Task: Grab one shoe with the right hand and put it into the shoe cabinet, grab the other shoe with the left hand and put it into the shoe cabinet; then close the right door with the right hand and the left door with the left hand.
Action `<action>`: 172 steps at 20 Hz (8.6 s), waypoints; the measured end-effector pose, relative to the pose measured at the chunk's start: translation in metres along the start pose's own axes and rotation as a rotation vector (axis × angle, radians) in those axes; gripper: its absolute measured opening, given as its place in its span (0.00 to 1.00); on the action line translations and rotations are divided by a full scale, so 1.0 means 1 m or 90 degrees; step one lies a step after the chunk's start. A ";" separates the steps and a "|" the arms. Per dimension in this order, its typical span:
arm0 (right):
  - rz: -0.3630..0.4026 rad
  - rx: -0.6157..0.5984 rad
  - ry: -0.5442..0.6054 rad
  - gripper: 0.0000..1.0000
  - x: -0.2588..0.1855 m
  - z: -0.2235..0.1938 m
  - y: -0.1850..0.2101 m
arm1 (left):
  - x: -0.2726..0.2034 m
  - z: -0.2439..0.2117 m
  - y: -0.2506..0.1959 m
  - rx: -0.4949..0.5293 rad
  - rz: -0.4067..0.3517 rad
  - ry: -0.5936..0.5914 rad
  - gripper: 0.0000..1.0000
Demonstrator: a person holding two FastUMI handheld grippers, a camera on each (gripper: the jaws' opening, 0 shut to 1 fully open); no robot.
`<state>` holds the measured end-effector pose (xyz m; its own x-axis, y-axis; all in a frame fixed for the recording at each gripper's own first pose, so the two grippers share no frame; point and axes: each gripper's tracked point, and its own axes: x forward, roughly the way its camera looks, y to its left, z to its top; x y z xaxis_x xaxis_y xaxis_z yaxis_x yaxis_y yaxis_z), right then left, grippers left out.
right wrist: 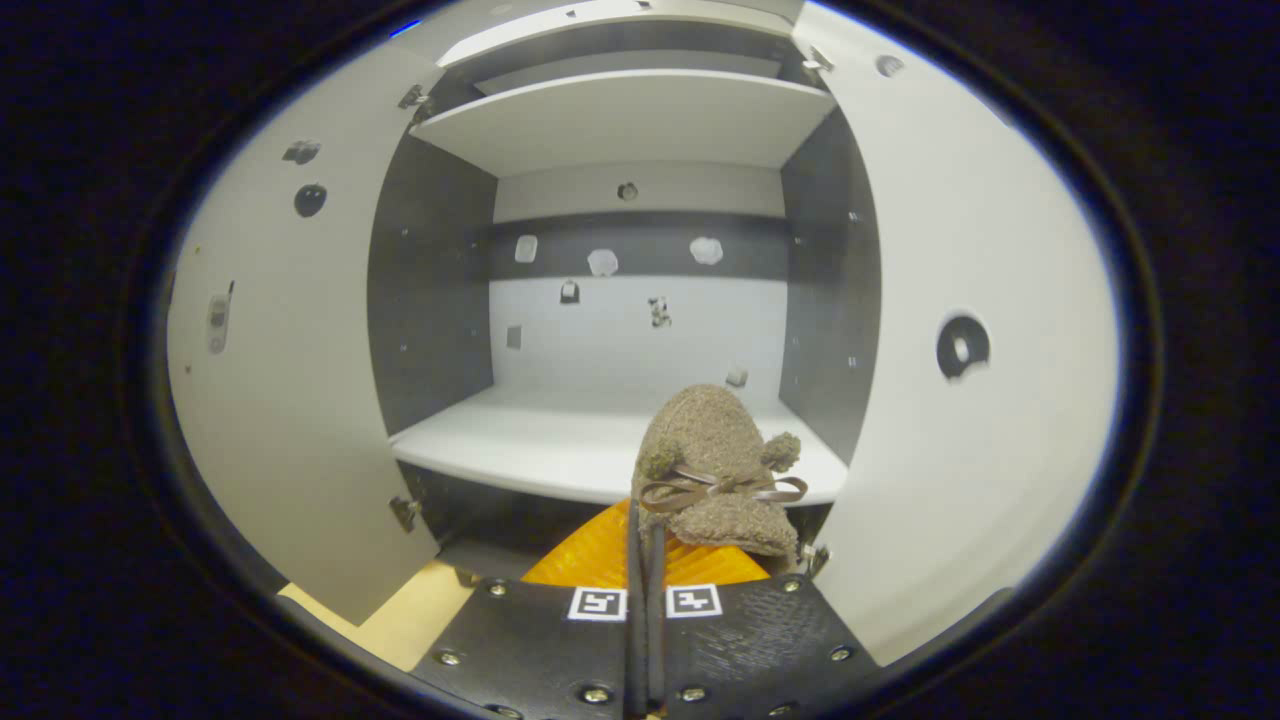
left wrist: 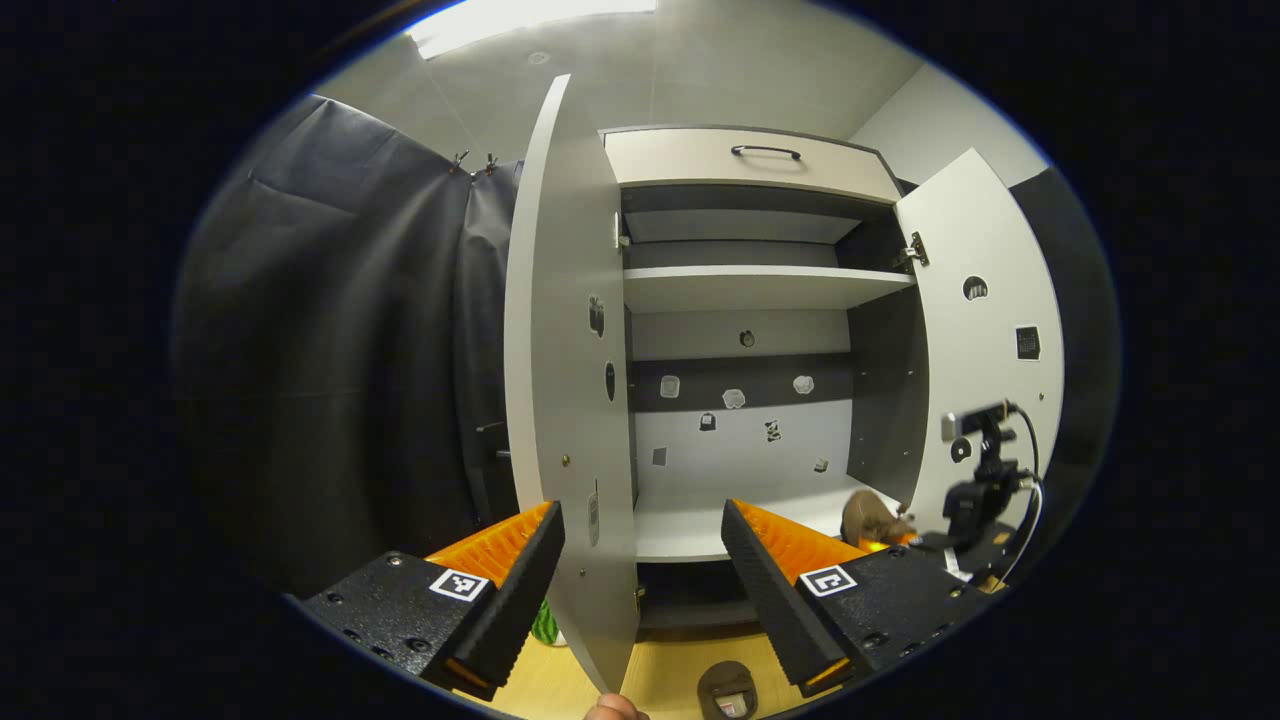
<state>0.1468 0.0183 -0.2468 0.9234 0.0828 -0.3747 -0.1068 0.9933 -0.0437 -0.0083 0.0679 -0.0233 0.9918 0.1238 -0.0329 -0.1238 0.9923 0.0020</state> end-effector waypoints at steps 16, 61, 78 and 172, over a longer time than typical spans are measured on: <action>-0.011 -0.069 0.026 0.00 0.184 0.040 -0.003 | 0.001 0.001 0.002 -0.005 0.002 -0.007 0.97; -0.042 0.022 -0.165 0.20 -0.168 0.197 -0.047 | -0.024 -0.386 -0.093 0.003 -0.187 0.535 1.00; -0.088 -0.008 -0.149 0.20 -0.185 0.195 -0.100 | -0.035 -0.521 -0.103 -0.040 -0.178 0.670 0.42; 0.258 0.075 -0.051 0.76 -0.158 0.111 -0.143 | 0.023 0.029 -0.036 0.006 -0.007 0.108 0.98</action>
<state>0.0568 -0.1281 -0.0782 0.8414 0.4702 -0.2662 -0.4288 0.8808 0.2006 0.0197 0.0356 0.0052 0.9732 0.1116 -0.2012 -0.1120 0.9937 0.0093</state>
